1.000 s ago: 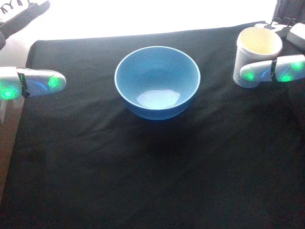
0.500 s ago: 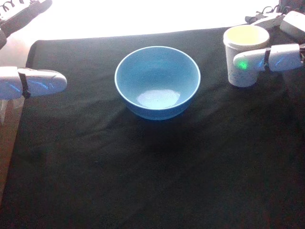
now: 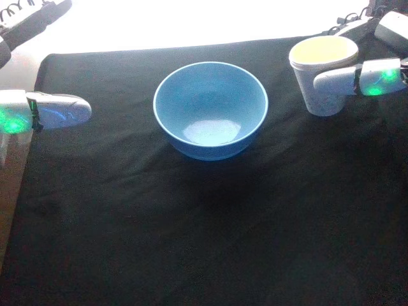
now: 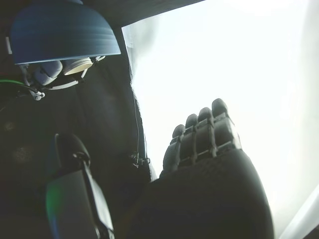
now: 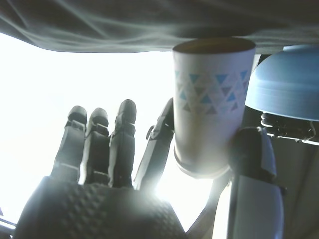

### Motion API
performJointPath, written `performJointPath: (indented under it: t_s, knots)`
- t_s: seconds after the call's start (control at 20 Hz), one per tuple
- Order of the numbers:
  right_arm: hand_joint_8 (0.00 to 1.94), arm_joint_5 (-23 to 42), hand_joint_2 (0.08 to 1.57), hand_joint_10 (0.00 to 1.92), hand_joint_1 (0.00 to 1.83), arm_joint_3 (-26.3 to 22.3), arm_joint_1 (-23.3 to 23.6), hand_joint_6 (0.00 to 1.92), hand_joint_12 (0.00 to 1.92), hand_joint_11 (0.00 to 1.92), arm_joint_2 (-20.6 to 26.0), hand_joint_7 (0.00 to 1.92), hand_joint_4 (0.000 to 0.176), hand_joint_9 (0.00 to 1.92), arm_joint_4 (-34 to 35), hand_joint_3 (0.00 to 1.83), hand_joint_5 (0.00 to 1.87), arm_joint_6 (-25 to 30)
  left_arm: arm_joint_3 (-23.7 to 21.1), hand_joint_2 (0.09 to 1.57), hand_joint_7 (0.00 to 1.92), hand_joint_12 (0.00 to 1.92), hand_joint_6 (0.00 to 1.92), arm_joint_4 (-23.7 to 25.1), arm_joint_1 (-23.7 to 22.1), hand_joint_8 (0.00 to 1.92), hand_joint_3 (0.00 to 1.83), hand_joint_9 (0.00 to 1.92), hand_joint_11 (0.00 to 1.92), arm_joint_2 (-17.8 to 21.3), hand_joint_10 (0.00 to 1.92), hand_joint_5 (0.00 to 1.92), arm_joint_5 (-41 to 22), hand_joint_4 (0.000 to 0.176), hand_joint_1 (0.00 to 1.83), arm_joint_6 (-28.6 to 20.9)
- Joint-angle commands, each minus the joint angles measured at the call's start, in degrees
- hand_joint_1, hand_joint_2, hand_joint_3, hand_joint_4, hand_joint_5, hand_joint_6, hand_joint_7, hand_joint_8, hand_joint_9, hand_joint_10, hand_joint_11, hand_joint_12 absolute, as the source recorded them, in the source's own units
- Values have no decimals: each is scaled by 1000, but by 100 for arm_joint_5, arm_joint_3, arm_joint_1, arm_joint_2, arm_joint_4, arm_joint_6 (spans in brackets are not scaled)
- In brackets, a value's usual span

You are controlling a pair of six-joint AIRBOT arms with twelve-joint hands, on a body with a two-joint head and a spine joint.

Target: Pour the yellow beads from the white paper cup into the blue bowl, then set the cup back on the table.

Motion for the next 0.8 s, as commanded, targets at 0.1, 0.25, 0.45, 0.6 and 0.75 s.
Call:
performJointPath:
  t_s: [0.1,0.25,0.45,0.6,0.75]
  knots:
    - [3,790,1018,5,1151,-112,98,570,181,0,174,514,0,211,94,1,1219,28,24,841,72,295,0,-118,-51,7,1,90,0,-25,16,0,-689,27,599,-51]
    - [8,964,1024,8,1164,-256,158,596,227,0,316,566,0,253,-9,1,1203,27,32,852,115,175,0,-119,-51,6,2,84,0,-37,4,0,-676,27,601,-51]
    - [2,966,1028,8,1125,-376,525,628,624,0,445,723,21,402,-414,0,1189,27,32,855,111,205,0,-124,-45,4,0,94,0,-40,3,0,-681,15,589,-51]
    - [7,961,1059,20,1167,-459,862,766,1083,27,504,868,0,638,-818,1,1105,27,34,855,144,261,1,-123,-44,2,0,137,0,-40,3,14,-678,32,621,-51]
    - [4,954,1074,14,1170,-508,1133,823,1069,145,532,982,0,791,-1153,1,1069,27,41,838,160,277,0,-123,-44,4,0,145,0,-40,2,0,-661,44,594,-51]
